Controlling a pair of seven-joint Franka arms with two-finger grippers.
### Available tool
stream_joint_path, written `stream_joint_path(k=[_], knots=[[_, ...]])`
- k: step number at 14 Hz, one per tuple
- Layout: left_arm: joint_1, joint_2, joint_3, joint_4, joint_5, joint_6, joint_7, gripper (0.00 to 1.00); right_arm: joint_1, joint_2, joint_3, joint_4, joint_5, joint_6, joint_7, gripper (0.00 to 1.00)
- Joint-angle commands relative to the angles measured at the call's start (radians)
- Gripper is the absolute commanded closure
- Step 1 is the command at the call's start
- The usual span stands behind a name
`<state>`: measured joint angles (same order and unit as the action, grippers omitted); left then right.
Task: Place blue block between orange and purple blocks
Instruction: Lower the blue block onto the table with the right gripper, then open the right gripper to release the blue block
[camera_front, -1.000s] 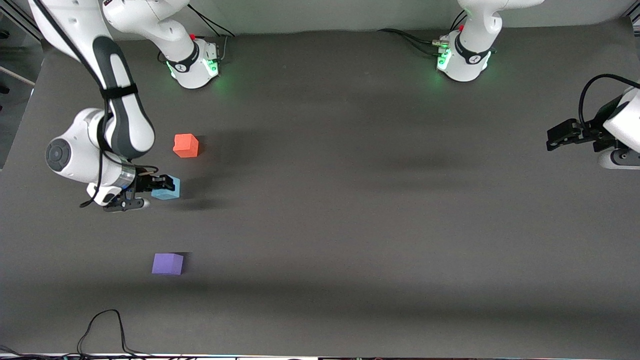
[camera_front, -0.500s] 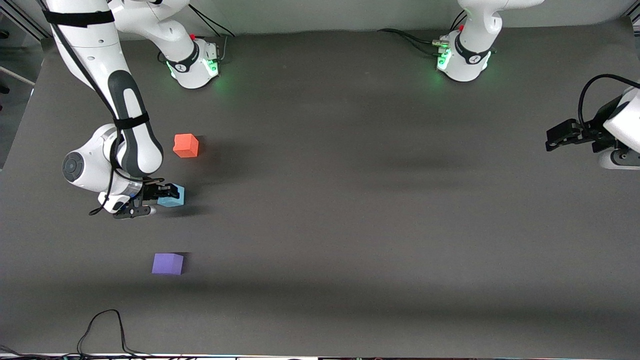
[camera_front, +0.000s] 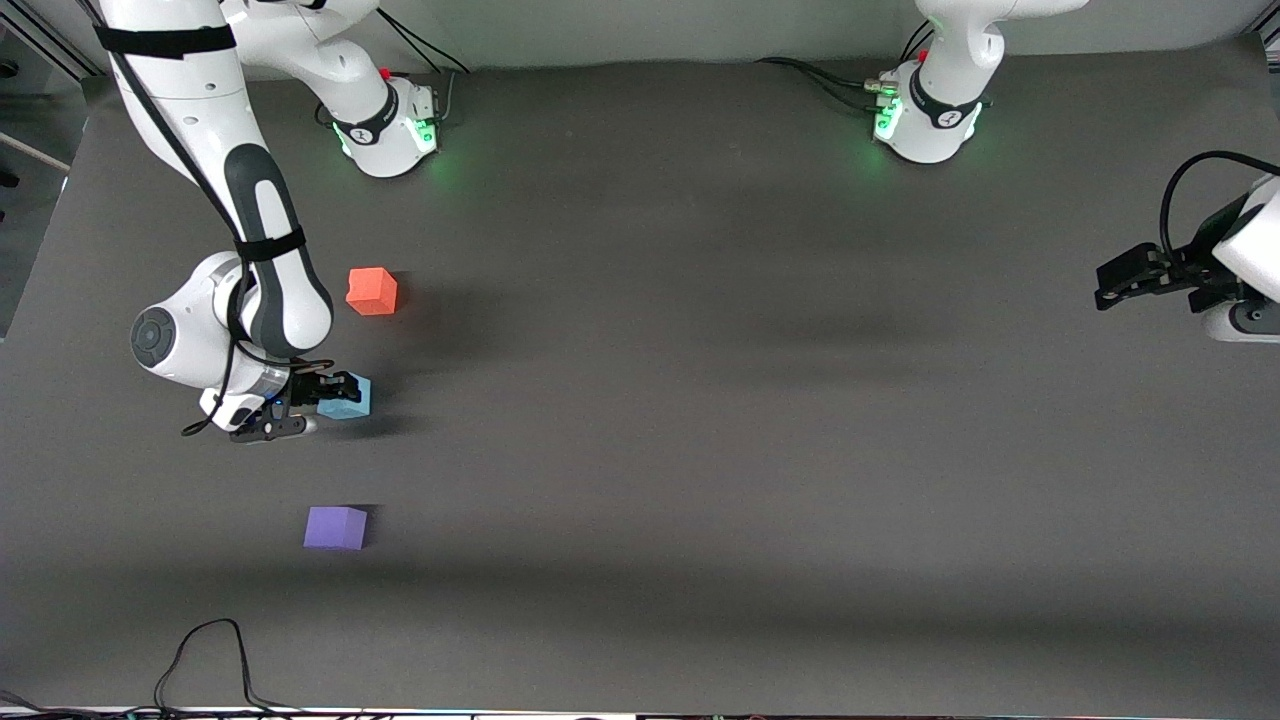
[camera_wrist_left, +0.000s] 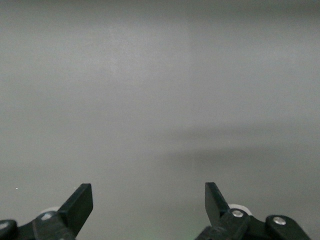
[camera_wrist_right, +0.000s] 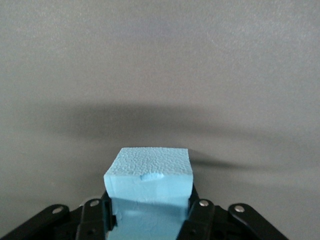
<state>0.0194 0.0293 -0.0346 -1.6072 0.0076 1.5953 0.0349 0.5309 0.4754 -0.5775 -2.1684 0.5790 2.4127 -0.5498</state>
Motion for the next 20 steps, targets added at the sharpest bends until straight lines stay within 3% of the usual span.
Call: stream_joint_path(k=[1,3,4,5,10,12,16,20], knots=[[0.001,-0.012,0.001,-0.016,0.002,-0.014,0.003,0.0,0.024,0.068,-0.001,0.053,0.035,0.016,0.057,0.43],[0.001,-0.012,0.002,-0.016,0.002,-0.014,0.003,0.0,0.043,0.078,-0.001,0.064,0.035,0.017,0.102,0.28],[0.001,-0.012,0.001,-0.016,0.002,-0.012,0.003,0.0,0.043,0.086,-0.001,0.067,0.035,0.017,0.116,0.06],[0.001,-0.012,0.001,-0.016,0.002,-0.012,0.003,0.0,0.043,0.088,-0.001,0.074,0.035,0.017,0.116,0.0],[0.001,-0.012,0.001,-0.016,0.002,-0.012,0.002,0.0,0.066,0.026,-0.013,0.07,0.022,0.0,0.12,0.0],[0.001,-0.012,0.001,-0.016,0.002,-0.012,0.002,0.0,0.069,-0.021,-0.036,0.074,0.001,-0.07,0.12,0.0],[0.001,-0.012,0.001,-0.017,0.002,-0.009,0.002,0.0,0.069,-0.17,-0.064,0.093,-0.137,-0.174,0.122,0.0],[0.001,-0.012,0.002,-0.022,0.002,-0.005,0.002,0.0,0.067,-0.201,-0.079,0.336,-0.283,-0.491,0.246,0.0]])
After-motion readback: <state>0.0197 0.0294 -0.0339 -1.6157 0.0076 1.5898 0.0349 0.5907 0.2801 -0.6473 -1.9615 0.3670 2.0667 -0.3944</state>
